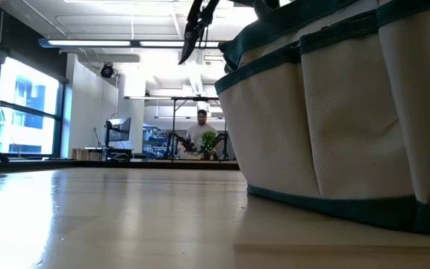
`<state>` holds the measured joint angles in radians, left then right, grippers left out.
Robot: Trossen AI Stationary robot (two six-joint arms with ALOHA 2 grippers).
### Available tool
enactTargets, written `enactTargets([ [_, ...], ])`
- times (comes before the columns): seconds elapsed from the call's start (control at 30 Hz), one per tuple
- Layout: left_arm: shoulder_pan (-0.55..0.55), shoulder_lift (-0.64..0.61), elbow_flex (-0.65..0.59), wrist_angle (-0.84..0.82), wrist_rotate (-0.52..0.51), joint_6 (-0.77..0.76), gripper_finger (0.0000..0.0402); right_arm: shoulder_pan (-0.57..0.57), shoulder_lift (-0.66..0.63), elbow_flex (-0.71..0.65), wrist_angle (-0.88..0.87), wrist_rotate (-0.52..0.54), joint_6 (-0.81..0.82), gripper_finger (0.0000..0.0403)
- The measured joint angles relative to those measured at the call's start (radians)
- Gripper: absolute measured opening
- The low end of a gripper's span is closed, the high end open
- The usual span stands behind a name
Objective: Pick & Place Garden tools in Gardening bag
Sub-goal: Put the green shear scissors into the green gardening bag
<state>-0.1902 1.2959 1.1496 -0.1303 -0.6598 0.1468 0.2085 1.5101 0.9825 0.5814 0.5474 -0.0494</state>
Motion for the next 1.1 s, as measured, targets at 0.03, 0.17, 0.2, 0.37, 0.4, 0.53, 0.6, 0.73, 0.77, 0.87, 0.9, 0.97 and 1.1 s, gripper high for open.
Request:
enactTargets([
  [0.03, 0.0, 0.001, 0.0, -0.006, 0.001, 0.002, 0.0041, -0.004, 0.0, 0.0, 0.001, -0.002, 0.0, 0.0203],
  [0.17, 0.0, 0.013, 0.002, 0.01, 0.013, 0.001, 0.0041, -0.014, 0.0, 0.0, 0.004, -0.004, 0.001, 0.0175],
  [0.2, 0.0, 0.014, -0.001, 0.0, 0.006, 0.003, 0.0041, -0.015, 0.0, 0.0, 0.003, -0.006, 0.001, 0.0165],
  [0.37, 0.0, 0.013, 0.0, 0.008, 0.001, 0.004, 0.0041, -0.014, 0.0, 0.0, -0.002, -0.006, 0.0, 0.0115],
  [0.4, 0.0, 0.013, 0.0, 0.008, -0.001, 0.004, 0.0041, -0.014, 0.0, 0.0, -0.002, -0.008, 0.0, 0.0104],
  [0.53, 0.0, 0.013, 0.0, 0.007, -0.001, 0.004, 0.0041, -0.015, 0.0, 0.0, -0.002, -0.007, -0.017, 0.0062],
  [0.6, 0.0, 0.013, 0.0, 0.003, -0.001, 0.006, 0.0041, -0.015, 0.0, 0.0, -0.002, -0.007, -0.034, 0.0056],
  [0.73, 0.0, 0.013, 0.0, 0.002, -0.001, 0.006, 0.0041, -0.014, 0.0, 0.0, -0.002, -0.008, -0.05, 0.0056],
  [0.77, 0.0, 0.013, 0.0, 0.002, -0.001, 0.006, 0.0041, -0.014, 0.0, 0.0, -0.002, -0.008, -0.051, 0.0056],
  [0.87, 0.0, 0.013, 0.0, 0.001, -0.001, 0.007, 0.0041, -0.014, 0.0, 0.0, -0.002, -0.008, -0.052, 0.0056],
  [0.9, 0.0, 0.013, 0.0, 0.001, -0.001, 0.007, 0.0048, -0.014, 0.0, 0.0, -0.002, -0.008, -0.053, 0.0056],
  [0.97, 0.0, 0.013, 0.0, -0.001, -0.003, 0.007, 0.0081, -0.014, 0.001, 0.0, -0.003, -0.011, -0.058, 0.0056],
  [1.1, 0.0, 0.013, 0.0, 0.0, -0.011, 0.008, 0.0158, -0.014, 0.001, 0.0, -0.004, -0.011, -0.061, 0.0056],
])
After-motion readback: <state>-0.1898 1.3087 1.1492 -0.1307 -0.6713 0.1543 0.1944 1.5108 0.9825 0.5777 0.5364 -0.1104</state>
